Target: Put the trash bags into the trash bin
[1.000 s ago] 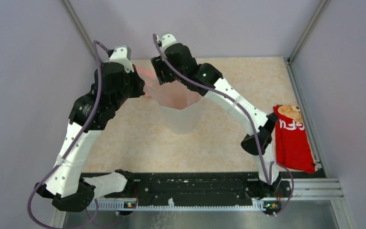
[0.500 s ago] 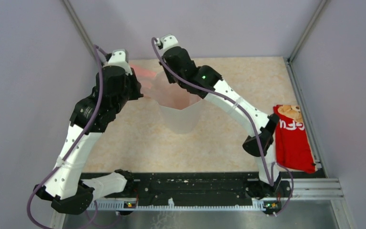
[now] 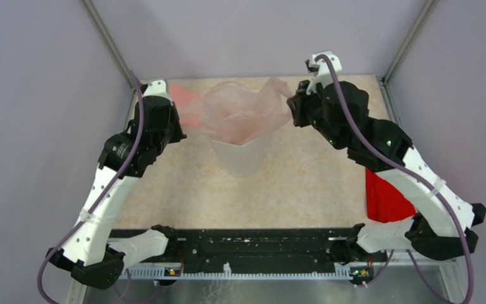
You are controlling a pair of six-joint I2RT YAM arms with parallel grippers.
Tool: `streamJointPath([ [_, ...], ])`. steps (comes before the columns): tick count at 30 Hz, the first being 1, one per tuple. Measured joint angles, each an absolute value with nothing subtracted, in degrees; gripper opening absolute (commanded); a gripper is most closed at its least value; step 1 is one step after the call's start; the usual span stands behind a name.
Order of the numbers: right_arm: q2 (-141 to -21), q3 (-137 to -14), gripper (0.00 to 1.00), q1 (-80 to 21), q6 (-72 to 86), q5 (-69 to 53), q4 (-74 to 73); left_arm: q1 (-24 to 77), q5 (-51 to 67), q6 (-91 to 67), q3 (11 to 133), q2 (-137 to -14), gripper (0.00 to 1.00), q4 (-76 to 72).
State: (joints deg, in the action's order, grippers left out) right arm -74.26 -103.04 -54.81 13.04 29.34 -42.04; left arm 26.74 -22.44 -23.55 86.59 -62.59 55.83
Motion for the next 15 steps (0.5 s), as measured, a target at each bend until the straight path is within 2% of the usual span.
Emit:
streamJointPath([
  [6, -66.3, -90.3, 0.00, -52.0, 17.5, 27.6, -43.0, 25.1, -23.0, -24.0, 82.8, -60.2, 0.00, 57.1],
  [15, -64.9, -73.8, 0.00, -44.3, 21.6, 18.9, -42.6, 20.6, -21.3, -25.4, 74.3, -59.5, 0.00, 56.2],
])
